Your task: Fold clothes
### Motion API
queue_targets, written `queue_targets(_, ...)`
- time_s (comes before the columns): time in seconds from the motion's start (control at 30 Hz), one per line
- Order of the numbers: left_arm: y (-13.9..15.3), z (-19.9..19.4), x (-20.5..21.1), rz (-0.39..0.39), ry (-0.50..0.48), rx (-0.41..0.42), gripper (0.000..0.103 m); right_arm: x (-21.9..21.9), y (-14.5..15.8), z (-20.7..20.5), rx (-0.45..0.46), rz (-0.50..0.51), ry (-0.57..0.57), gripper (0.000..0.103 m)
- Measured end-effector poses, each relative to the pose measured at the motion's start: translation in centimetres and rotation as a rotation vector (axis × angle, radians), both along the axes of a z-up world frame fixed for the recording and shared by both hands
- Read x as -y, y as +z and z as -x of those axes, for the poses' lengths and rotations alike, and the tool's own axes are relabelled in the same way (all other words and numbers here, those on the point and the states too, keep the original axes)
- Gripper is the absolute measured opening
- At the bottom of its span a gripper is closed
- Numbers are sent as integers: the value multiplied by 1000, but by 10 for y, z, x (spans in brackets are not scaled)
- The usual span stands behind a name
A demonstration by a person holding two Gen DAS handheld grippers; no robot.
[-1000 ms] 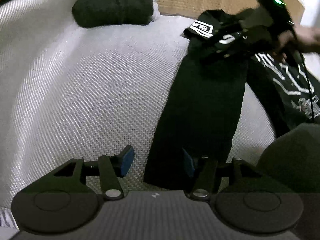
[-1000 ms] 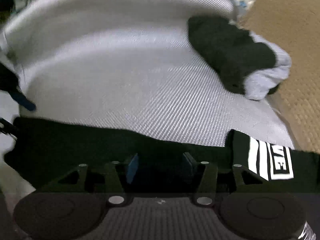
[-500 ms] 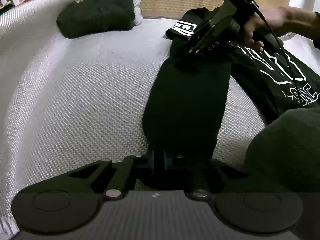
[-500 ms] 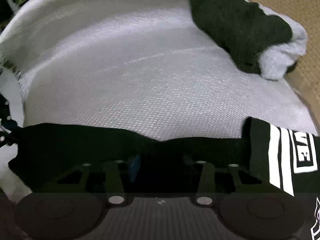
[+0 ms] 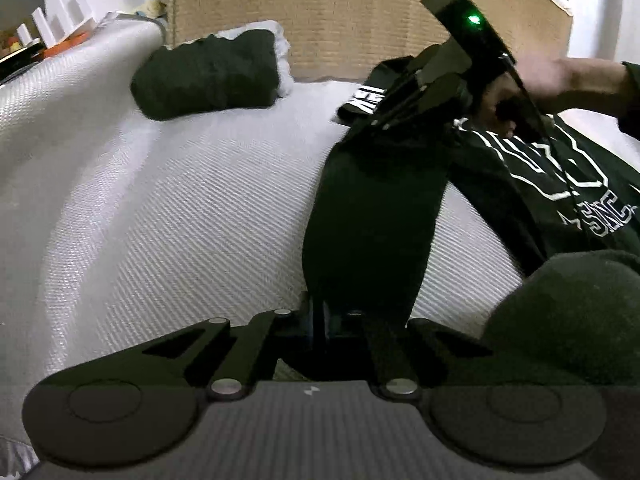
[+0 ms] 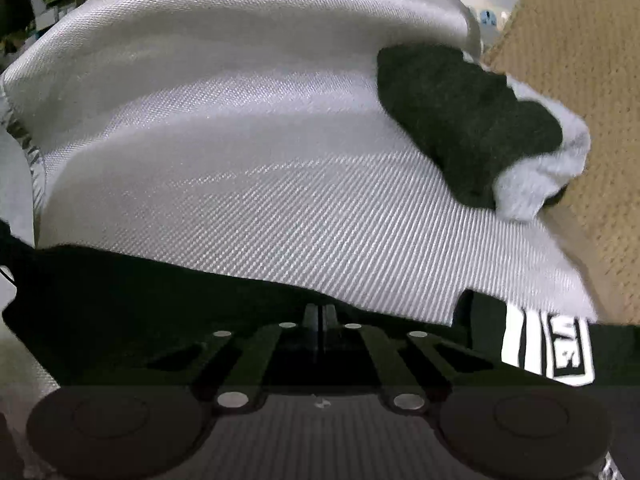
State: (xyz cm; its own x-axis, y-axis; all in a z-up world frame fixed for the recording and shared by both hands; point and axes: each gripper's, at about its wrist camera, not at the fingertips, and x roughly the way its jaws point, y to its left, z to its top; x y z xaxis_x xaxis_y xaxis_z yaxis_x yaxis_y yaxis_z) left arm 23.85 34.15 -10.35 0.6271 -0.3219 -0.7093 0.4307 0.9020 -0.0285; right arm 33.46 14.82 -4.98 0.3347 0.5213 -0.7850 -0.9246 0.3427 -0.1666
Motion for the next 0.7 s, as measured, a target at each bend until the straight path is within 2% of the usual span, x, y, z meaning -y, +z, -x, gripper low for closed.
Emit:
queue_targets(0.4, 9, -8, -43, 42, 124, 16, 5, -30, -3, -10, -14, -60, -51, 2)
queue_targets(0.53, 12, -18, -57, 80, 190, 8, 5, -46, -9, -20, -24, -89, -97, 2)
queue_targets(0.7, 19, -40, -64, 86, 253, 33, 5, -60, -2, -44, -34, -151, -188, 2)
